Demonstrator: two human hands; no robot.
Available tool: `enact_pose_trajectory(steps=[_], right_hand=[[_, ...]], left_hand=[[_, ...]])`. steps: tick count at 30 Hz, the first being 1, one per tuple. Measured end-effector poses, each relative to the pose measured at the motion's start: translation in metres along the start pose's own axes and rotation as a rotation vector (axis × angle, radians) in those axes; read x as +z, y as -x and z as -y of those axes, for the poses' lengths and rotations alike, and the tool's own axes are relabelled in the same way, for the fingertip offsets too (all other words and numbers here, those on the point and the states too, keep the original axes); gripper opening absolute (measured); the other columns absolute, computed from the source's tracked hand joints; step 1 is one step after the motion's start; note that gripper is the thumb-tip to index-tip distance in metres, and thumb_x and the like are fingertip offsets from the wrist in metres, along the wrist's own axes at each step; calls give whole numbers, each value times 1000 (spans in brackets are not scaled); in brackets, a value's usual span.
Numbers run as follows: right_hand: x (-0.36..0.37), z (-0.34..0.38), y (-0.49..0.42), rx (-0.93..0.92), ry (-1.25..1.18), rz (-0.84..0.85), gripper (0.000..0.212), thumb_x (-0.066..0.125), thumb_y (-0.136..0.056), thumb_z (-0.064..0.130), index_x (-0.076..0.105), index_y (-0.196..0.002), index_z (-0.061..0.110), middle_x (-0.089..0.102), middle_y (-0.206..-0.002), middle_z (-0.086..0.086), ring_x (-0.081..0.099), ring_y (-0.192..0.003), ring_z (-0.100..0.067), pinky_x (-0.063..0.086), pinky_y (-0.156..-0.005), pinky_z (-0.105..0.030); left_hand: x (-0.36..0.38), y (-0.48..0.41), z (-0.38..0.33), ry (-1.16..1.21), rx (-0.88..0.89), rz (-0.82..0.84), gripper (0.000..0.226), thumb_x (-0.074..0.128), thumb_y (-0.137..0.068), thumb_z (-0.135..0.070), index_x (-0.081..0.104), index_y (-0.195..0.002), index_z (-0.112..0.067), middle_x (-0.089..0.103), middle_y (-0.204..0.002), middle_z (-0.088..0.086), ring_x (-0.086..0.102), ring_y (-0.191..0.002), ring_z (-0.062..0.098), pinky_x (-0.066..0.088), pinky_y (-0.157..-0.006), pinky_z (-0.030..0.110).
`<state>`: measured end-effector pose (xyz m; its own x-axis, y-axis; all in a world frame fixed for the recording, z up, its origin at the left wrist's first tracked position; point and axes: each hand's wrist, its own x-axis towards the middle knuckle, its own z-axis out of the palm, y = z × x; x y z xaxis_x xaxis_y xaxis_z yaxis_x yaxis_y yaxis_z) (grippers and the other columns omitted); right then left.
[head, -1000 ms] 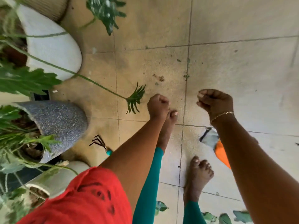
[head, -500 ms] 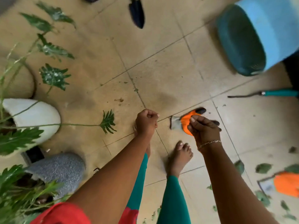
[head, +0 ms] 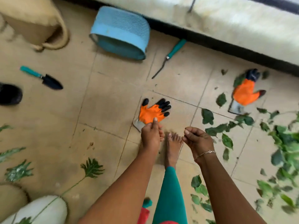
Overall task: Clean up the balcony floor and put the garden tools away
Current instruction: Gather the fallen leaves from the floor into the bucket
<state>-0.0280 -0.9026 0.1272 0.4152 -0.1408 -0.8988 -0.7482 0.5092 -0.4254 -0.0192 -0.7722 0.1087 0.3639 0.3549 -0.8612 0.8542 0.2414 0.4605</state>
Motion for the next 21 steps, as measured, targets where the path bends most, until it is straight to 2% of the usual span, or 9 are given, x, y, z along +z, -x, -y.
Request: enact_pose_trajectory(steps=[6,9,17,21], right_hand=[[-49,7,4,-40,-259,-93,21,49,-83,-17,57,-76,2,60,-49,4,58,-45,-5,50,-45,-16],[-74,9,6,-79,-330,-145,20,51,-82,-17,57,-75,1,60,-48,6,58,-46,-3,51,-49,-15],[-160,18,8,-152,-309,-227,19,61,-76,-16,63,-72,2,63,-54,4,59,-52,-5,52,-51,-16],[-200,18,3,-164,-238,-266,23,60,-77,-17,61,-69,4,62,-48,7,59,-49,-2,52,-50,-14]], left_hand=[[47,20,8,-241,82,118,40,46,-99,-29,52,-63,-11,47,-49,0,41,-42,14,33,-37,17],[67,30,18,-371,122,175,38,45,-99,-29,53,-67,-11,49,-51,0,44,-43,13,36,-38,18],[130,69,44,-631,204,310,33,46,-99,-28,56,-73,-10,52,-59,3,48,-48,12,40,-42,20],[160,76,55,-698,272,337,25,52,-97,-23,56,-76,-8,53,-62,4,49,-53,14,42,-48,24]])
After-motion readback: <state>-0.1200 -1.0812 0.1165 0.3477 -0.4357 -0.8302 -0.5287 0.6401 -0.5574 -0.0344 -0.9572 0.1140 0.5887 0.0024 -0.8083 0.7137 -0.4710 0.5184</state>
